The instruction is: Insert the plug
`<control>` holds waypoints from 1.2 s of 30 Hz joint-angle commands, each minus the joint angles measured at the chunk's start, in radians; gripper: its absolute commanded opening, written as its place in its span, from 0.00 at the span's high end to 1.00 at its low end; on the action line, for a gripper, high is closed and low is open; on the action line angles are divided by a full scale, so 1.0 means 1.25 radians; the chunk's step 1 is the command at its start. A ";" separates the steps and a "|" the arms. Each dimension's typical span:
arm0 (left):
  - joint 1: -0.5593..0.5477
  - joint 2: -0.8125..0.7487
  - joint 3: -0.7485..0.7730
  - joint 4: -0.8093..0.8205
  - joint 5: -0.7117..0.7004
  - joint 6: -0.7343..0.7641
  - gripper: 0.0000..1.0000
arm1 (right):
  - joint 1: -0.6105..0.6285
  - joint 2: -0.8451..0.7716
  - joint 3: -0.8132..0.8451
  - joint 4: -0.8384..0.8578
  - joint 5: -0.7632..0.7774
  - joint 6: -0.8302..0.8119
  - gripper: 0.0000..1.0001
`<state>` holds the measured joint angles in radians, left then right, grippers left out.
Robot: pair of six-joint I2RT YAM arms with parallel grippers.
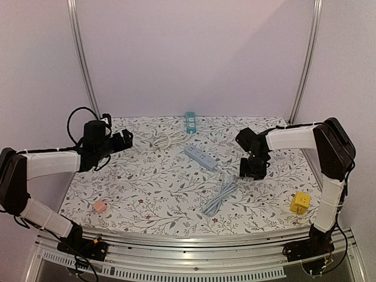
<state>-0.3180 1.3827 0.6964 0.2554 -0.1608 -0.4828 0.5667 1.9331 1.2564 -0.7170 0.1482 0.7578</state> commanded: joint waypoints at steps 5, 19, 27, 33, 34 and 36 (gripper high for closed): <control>0.001 -0.008 0.010 -0.013 0.007 0.002 0.01 | 0.009 -0.007 -0.010 -0.036 0.028 0.036 0.52; 0.000 -0.013 0.008 -0.010 0.002 0.011 0.01 | 0.010 -0.030 -0.040 -0.018 0.054 0.043 0.68; 0.001 -0.006 0.007 -0.004 0.020 0.012 0.01 | 0.011 -0.121 -0.047 0.048 0.125 -0.009 0.80; 0.001 -0.021 0.028 -0.036 0.031 0.003 0.01 | 0.015 -0.195 -0.058 0.176 0.131 -0.087 1.00; 0.000 -0.026 0.031 -0.038 0.040 -0.002 0.01 | 0.020 -0.205 -0.058 0.206 0.134 -0.113 1.00; 0.000 -0.032 0.041 -0.048 0.066 -0.014 0.01 | 0.035 -0.233 -0.075 0.284 0.152 -0.158 1.00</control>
<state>-0.3180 1.3777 0.7059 0.2356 -0.1333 -0.4828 0.5789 1.7103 1.1919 -0.5617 0.2852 0.6819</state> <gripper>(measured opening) 0.995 0.436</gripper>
